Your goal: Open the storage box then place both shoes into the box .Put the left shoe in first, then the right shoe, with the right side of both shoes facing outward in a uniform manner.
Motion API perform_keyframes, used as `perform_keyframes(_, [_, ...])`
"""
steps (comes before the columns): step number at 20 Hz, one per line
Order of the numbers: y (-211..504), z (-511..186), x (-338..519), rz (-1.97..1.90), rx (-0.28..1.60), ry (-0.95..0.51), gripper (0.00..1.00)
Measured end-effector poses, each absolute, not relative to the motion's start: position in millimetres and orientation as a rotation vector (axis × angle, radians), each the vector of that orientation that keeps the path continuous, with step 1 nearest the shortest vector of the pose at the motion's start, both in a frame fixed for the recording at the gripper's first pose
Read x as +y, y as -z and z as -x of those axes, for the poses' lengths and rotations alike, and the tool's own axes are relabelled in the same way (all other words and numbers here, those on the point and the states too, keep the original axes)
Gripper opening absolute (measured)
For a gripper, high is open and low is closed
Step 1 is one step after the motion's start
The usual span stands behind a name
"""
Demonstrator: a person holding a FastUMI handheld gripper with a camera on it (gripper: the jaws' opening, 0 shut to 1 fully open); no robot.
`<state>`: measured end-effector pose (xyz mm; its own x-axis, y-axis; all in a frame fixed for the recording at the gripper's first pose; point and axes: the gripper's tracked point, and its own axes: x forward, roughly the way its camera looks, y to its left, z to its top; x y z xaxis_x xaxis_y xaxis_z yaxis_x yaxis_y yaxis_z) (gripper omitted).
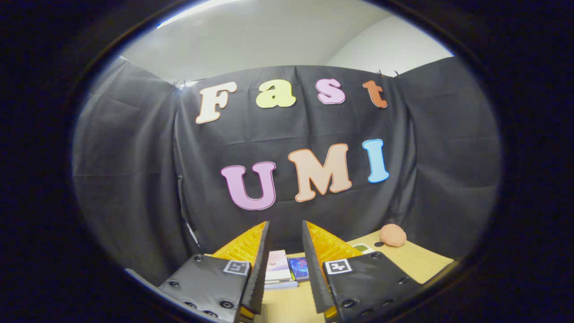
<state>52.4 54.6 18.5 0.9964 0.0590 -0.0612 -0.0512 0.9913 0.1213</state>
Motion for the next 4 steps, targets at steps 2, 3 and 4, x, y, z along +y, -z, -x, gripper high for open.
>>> perform_keyframes(2, [-22.1, -50.4, 56.3, -0.138, 0.06, -0.071, 0.28])
perform_keyframes(3, [-24.7, -50.6, 53.6, -0.147, 0.05, -0.071, 0.28])
perform_keyframes(4, [-27.1, -51.0, 52.2, -0.148, 0.043, -0.07, 0.28])
